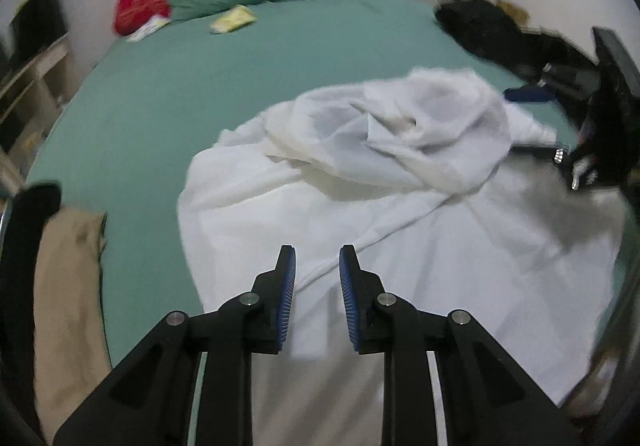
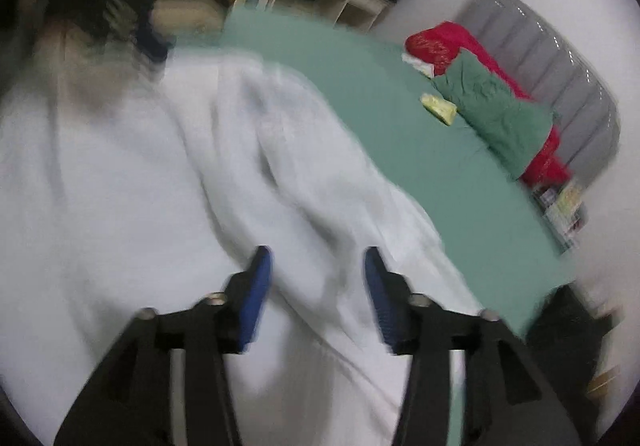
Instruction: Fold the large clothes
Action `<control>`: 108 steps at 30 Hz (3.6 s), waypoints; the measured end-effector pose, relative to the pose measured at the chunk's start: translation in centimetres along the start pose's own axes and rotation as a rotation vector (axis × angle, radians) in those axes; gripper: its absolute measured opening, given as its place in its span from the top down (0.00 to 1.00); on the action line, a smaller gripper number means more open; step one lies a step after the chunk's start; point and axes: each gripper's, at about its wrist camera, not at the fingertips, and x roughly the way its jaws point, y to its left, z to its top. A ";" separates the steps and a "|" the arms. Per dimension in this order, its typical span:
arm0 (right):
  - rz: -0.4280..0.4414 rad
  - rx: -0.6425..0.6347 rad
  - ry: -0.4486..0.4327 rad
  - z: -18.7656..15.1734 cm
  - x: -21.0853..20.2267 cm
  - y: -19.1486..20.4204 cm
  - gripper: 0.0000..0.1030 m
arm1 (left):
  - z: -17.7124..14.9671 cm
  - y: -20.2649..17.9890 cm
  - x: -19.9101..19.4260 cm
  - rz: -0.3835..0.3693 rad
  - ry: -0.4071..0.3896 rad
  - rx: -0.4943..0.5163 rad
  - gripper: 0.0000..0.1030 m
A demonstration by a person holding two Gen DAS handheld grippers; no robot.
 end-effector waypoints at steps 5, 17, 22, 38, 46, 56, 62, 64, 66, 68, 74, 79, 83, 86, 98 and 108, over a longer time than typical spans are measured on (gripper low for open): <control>0.064 0.205 0.013 3.9 7.0 2.7 0.35 | -1.4 0.5 -1.7 0.033 -0.056 -0.152 0.66; 0.280 0.328 0.172 0.6 5.9 5.5 0.98 | -2.8 0.6 0.1 -0.004 -0.008 -0.287 0.66; 0.260 0.413 0.220 -1.9 5.2 5.9 0.93 | -2.6 -0.2 0.3 -0.001 0.002 -0.331 0.66; -0.083 0.628 0.214 -8.2 -6.1 3.4 0.42 | -9.0 1.2 -5.4 0.157 -0.039 -0.435 0.65; -0.144 0.688 0.286 -10.5 -7.3 2.8 0.24 | -11.2 2.1 -7.5 0.258 -0.074 -0.441 0.60; -0.239 0.786 0.337 -14.8 -8.8 -0.5 0.18 | -12.2 4.8 -6.0 0.366 0.008 -0.509 0.57; -0.307 0.854 0.365 -17.5 -10.0 -2.8 0.16 | -12.1 6.5 -3.6 0.337 0.079 -0.522 0.57; -0.326 0.866 0.377 -18.1 -10.4 -3.4 0.13 | -12.9 7.1 -2.5 0.302 0.137 -0.544 0.56; -0.342 0.882 0.385 -19.0 -10.8 -4.1 0.11 | -13.4 7.1 -2.3 0.283 0.141 -0.548 0.56; -0.347 0.914 0.399 -20.0 -11.2 -4.8 0.10 | -13.6 6.8 -2.4 0.275 0.149 -0.541 0.55; -0.231 1.088 0.439 -23.4 -10.8 -5.2 0.10 | -14.4 6.3 -3.2 0.218 0.156 -0.533 0.54; -0.208 1.048 0.437 -22.4 -10.5 -3.0 0.09 | -14.7 5.9 -3.6 0.122 0.188 -0.521 0.49; -0.177 0.999 0.443 -21.4 -10.1 -1.4 0.11 | -15.0 4.9 -3.9 0.055 0.225 -0.482 0.44; -0.165 0.967 0.439 -20.7 -10.4 0.0 0.28 | -15.2 4.3 -4.0 0.042 0.255 -0.460 0.43; -0.065 0.992 0.376 -19.9 -11.2 3.9 0.91 | -15.8 3.1 -4.0 0.204 0.275 -0.446 0.43; -0.070 1.032 0.360 -20.7 -12.0 3.7 0.93 | -15.7 -0.8 -3.9 0.104 0.269 -0.334 0.95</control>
